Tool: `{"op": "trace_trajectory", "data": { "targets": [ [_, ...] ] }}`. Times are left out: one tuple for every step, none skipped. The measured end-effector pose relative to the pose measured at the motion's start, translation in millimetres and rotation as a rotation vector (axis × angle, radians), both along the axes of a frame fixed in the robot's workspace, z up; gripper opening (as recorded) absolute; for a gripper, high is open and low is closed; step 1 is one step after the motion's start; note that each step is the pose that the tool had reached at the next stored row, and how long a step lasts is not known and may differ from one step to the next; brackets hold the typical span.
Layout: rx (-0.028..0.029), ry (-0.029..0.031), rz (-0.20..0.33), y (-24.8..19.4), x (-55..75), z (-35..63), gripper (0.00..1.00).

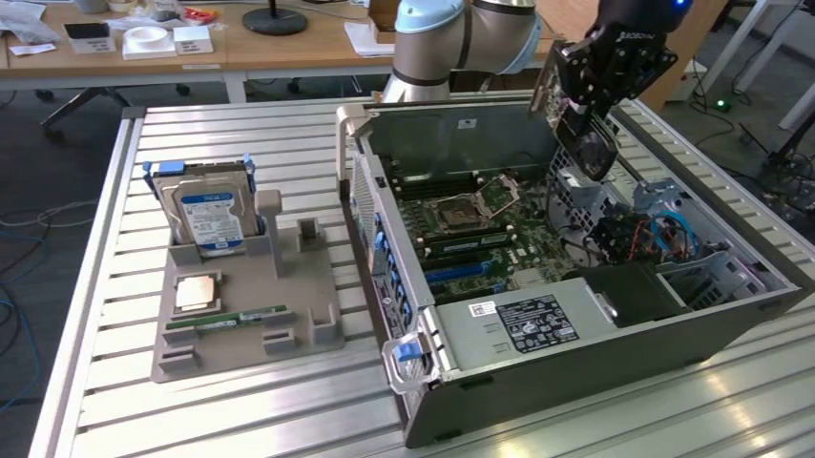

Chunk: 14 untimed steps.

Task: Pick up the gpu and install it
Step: 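Pick up the gpu and move the gpu toward the slot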

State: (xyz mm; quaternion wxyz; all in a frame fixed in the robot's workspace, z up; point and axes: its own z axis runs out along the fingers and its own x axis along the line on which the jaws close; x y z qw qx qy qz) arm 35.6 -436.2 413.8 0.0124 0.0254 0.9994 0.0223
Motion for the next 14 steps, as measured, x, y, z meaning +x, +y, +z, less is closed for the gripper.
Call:
{"op": "trace_trajectory", "data": {
  "targets": [
    [0.0001,0.0000,0.000,0.0,1.2,-0.1,0.26],
    [0.0001,0.0001,0.000,0.0,2.2,-0.1,0.26],
    [0.0001,0.0001,0.000,0.0,2.9,-0.1,0.26],
    [0.0000,0.0000,0.000,0.0,3.2,-0.1,0.26],
    [0.0000,0.0000,0.000,0.0,3.2,-0.1,0.26],
    [0.0001,0.0000,0.000,0.0,3.2,-0.1,0.26],
    [0.0001,0.0000,0.000,0.0,3.2,-0.1,0.26],
    [0.0000,0.0000,0.000,0.0,3.2,-0.1,0.26],
    [0.0001,0.0000,0.000,0.0,3.4,-0.1,0.26],
    [0.0001,0.0000,0.000,0.0,4.1,-0.1,0.26],
    [0.0001,0.0000,0.000,0.0,5.0,-0.2,0.26],
    [0.0001,0.0000,0.000,0.0,6.2,-0.2,0.26],
    [0.0001,0.0000,0.000,0.0,7.2,-0.1,0.26],
    [0.0001,0.0000,0.000,0.0,8.1,-0.2,0.26]
  ]
}}
